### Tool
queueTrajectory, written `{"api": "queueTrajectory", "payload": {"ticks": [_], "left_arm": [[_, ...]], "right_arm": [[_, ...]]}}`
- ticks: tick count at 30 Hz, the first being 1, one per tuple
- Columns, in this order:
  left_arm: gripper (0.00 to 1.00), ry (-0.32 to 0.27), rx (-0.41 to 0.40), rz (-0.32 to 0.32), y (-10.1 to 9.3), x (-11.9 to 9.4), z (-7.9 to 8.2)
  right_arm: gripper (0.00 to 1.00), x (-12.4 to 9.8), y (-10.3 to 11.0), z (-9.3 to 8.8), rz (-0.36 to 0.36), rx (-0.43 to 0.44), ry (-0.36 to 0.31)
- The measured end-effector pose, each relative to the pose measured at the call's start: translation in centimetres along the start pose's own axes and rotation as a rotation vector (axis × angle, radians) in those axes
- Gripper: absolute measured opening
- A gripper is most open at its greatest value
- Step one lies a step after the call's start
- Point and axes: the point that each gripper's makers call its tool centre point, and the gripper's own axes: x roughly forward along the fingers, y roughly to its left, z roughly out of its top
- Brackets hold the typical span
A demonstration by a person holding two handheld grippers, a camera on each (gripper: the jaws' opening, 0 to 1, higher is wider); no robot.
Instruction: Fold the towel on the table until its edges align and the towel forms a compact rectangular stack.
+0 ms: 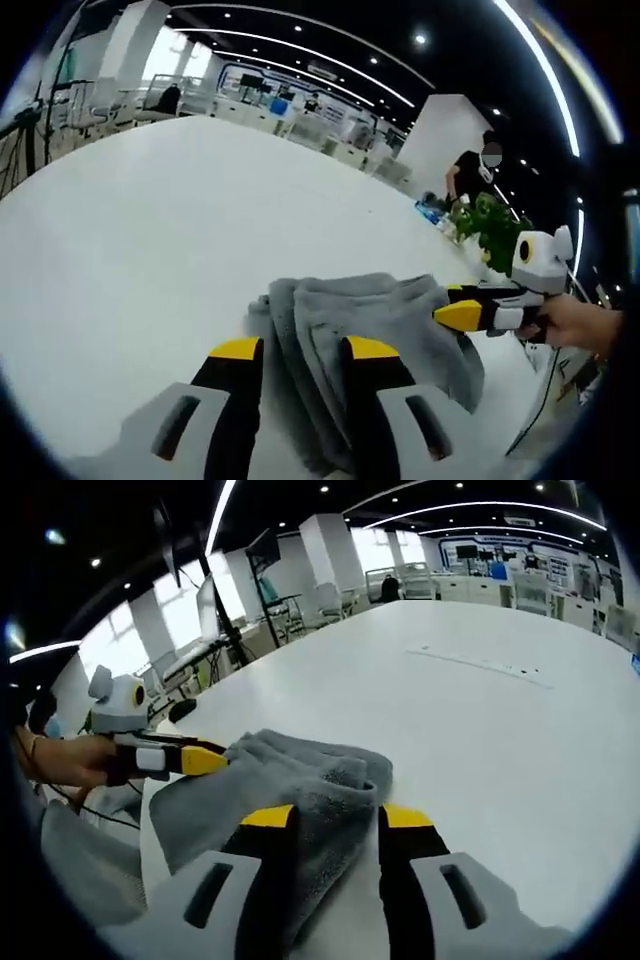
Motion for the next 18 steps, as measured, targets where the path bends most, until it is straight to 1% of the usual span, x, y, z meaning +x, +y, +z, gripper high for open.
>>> {"api": "queueTrajectory", "payload": {"ticks": [2,5,7,9,10,13,15,18], "left_arm": [[0.26,0.014,0.008,-0.011,-0.1,0.3,-0.3],[0.21,0.053,0.013,-0.022,-0.3,0.8,-1.0],[0.17,0.064,0.014,-0.033,-0.7,1.0,-1.0],[0.14,0.081,0.094,-0.042,-1.0,1.4,-1.1],[0.13,0.081,0.112,-0.046,-1.2,1.7,-0.9],[0.12,0.090,0.118,-0.066,-1.7,2.5,-0.6],[0.12,0.105,0.127,-0.097,-2.3,3.2,-0.4],[0.12,0.130,0.200,-0.136,-3.3,4.3,0.0]], "right_arm": [[0.27,0.2,-0.1,-0.3,-0.003,0.012,0.005],[0.24,0.4,-0.2,-0.6,-0.005,0.012,0.011],[0.21,0.5,-0.3,-0.7,-0.007,0.010,0.016],[0.19,0.5,-0.4,-0.9,-0.016,0.014,0.021],[0.18,0.4,-0.5,-0.9,-0.024,0.014,0.026],[0.18,-0.1,-1.2,-1.0,-0.044,0.012,0.026],[0.17,-0.5,-2.0,-1.1,-0.060,0.027,0.021],[0.17,-1.2,-2.9,-1.3,-0.080,0.043,0.014]]}}
